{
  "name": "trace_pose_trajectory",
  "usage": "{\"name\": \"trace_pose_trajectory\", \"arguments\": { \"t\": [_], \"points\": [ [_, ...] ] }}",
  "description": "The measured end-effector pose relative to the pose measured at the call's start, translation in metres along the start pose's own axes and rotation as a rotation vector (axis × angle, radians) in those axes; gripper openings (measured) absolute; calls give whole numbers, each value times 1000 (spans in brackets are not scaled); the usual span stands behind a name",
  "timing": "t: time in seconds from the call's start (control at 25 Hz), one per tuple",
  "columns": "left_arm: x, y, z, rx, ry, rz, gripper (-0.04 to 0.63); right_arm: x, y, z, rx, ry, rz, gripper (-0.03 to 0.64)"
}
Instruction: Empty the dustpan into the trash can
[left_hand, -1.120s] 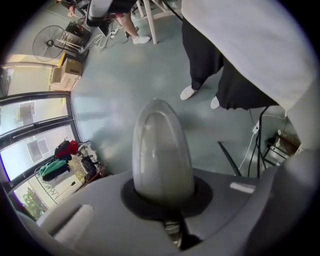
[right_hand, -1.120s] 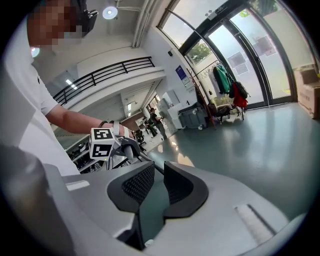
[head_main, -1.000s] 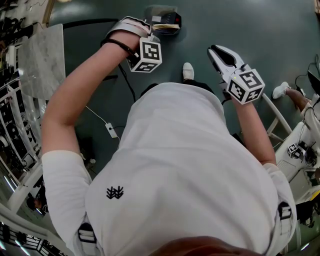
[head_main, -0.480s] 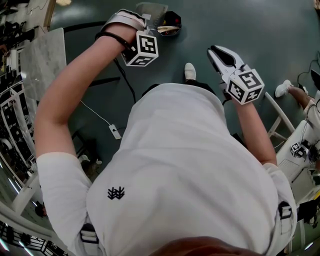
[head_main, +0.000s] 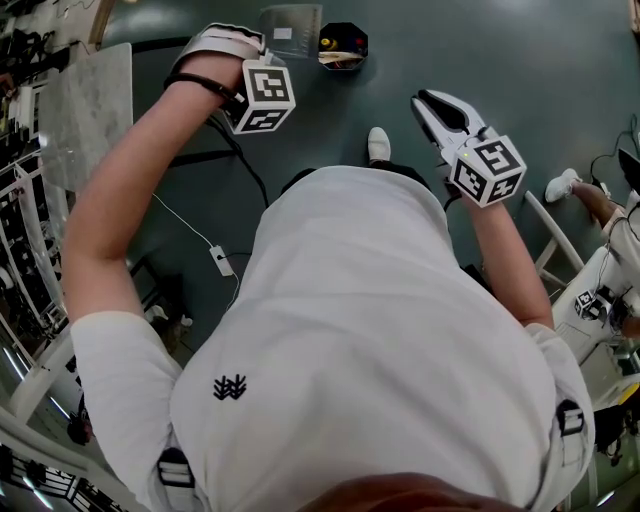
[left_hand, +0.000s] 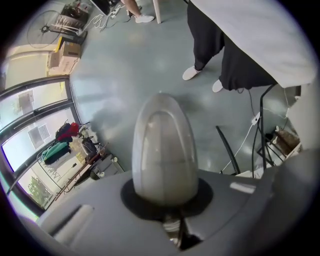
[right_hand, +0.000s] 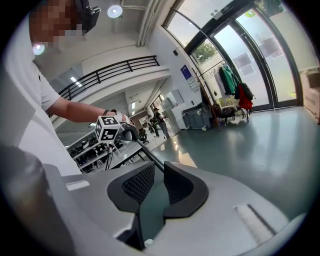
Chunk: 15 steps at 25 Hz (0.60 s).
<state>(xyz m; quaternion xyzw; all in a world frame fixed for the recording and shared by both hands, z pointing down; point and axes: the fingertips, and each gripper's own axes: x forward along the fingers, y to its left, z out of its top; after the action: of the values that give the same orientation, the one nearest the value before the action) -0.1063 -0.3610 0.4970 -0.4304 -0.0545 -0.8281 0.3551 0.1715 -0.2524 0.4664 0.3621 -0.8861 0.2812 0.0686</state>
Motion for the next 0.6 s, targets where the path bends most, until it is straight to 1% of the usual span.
{"name": "trace_pose_trajectory", "arguments": {
  "t": [0.16,0.32,0.44,0.6],
  "points": [
    [1,-29,-18,-61,14,-23,57,7,17,-1,-22,9,19,58],
    [5,-68,-33,-124,15,-64,57,16,38,-4,-52,21,31,58],
    [9,-105,-46,-201,-2,-100,57,24,59,-8,-70,31,35,58],
    [14,-166,-57,-329,-48,-170,57,32,93,-15,-86,41,37,58]
  ]
}}
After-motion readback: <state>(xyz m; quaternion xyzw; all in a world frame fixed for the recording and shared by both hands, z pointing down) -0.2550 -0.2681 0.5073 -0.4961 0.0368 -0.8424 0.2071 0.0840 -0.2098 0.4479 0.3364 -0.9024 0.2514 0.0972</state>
